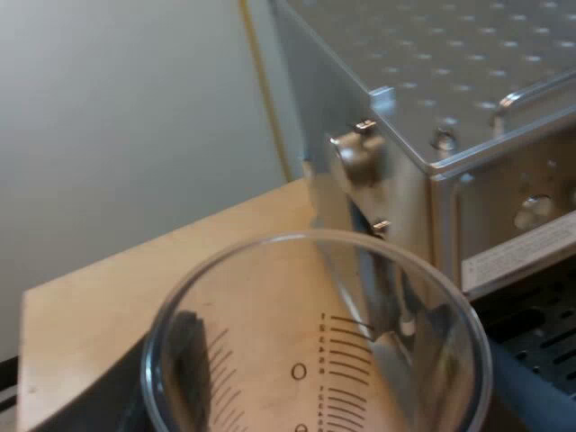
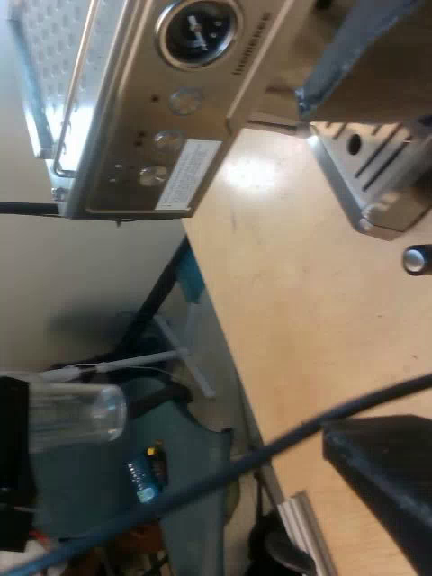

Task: Pour the beans into the coffee machine

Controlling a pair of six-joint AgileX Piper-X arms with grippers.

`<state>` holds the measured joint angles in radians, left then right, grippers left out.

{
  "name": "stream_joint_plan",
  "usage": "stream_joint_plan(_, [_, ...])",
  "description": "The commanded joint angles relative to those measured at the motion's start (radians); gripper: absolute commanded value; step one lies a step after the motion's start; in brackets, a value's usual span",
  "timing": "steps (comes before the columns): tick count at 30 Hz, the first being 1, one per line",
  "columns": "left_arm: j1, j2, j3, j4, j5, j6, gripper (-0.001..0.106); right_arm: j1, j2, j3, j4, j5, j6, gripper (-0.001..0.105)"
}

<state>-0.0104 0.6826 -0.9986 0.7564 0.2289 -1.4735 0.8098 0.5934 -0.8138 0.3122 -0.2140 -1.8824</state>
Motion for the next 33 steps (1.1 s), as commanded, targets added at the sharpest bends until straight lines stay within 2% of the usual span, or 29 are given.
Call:
stream_joint_plan(1, [0.014, -0.034, 0.079, -0.093, 0.014, -0.049, 0.031, 0.002, 0.012, 0.006, 0.0, 0.002, 0.002, 0.069])
stream_joint_plan(6, [0.023, -0.056, 0.222, -0.22, 0.063, -0.066, 0.031, 0.002, 0.044, 0.029, 0.0, 0.002, 0.002, 0.069])
stream_joint_plan(9, [0.023, -0.056, 0.281, -0.281, 0.112, -0.073, 0.031, 0.002, 0.061, 0.029, 0.0, 0.002, 0.002, 0.069])
stream_joint_plan(11, [0.023, -0.056, 0.324, -0.324, 0.121, -0.077, 0.031, 0.002, 0.068, 0.029, 0.0, 0.002, 0.002, 0.069])
stream_joint_plan(16, [0.023, -0.056, 0.408, -0.387, 0.12, -0.079, 0.031, 0.002, 0.075, 0.029, 0.0, 0.002, 0.002, 0.069])
stream_joint_plan(20, [0.023, -0.056, 0.49, -0.5, 0.12, -0.082, 0.031, 0.002, 0.075, 0.029, 0.0, 0.002, 0.002, 0.069])
stream_joint_plan(27, [0.023, -0.029, 0.636, -0.75, 0.118, -0.149, 0.031, 0.002, 0.075, 0.029, 0.0, 0.002, 0.002, 0.069])
stream_joint_plan(31, [0.023, 0.019, 0.686, -0.855, 0.072, -0.209, 0.031, 0.002, 0.075, 0.029, 0.0, 0.002, 0.002, 0.069])
stream_joint_plan(33, [0.023, 0.057, 0.709, -0.91, 0.051, -0.23, 0.031, 0.002, 0.075, 0.029, 0.0, 0.002, 0.027, 0.069])
